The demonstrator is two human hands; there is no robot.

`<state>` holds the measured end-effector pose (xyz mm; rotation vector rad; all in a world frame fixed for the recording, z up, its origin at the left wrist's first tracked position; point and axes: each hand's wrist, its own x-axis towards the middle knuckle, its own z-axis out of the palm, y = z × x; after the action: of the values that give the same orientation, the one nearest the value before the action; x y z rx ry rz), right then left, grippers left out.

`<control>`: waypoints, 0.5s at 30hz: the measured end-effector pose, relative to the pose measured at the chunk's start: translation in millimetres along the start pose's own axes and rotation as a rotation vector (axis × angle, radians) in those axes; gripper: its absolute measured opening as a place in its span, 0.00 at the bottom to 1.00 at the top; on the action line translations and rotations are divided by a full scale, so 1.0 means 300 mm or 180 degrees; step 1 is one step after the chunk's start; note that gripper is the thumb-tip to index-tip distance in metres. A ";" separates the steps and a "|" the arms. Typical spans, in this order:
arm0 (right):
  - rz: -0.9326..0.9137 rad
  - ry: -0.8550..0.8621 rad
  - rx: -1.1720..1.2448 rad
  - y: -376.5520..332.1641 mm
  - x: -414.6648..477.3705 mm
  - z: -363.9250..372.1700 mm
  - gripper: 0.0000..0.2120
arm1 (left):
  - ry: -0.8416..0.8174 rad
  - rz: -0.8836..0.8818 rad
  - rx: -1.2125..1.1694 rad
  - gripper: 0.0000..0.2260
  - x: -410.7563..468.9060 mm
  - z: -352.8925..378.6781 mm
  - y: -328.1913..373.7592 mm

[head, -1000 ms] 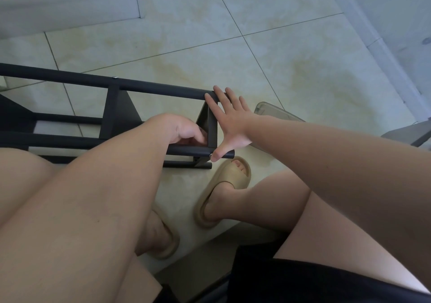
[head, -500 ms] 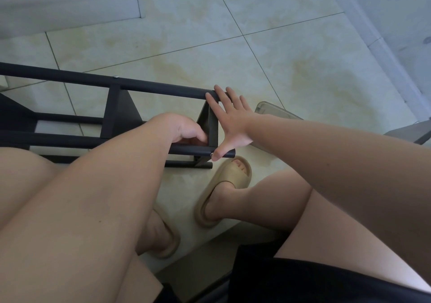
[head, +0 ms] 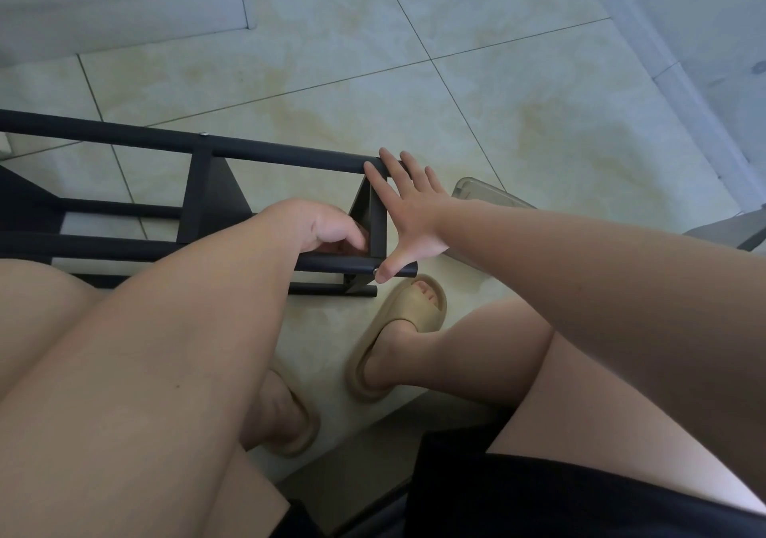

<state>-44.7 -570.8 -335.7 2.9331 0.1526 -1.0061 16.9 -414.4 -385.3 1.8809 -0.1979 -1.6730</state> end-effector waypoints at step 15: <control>-0.0028 0.0020 0.0008 0.005 0.005 0.008 0.77 | 0.0097 0.0186 0.0194 0.07 0.016 -0.001 -0.001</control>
<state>-44.8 -572.4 -338.4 2.9407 0.1645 -0.9988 18.1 -416.3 -389.6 1.9255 -0.2918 -1.6150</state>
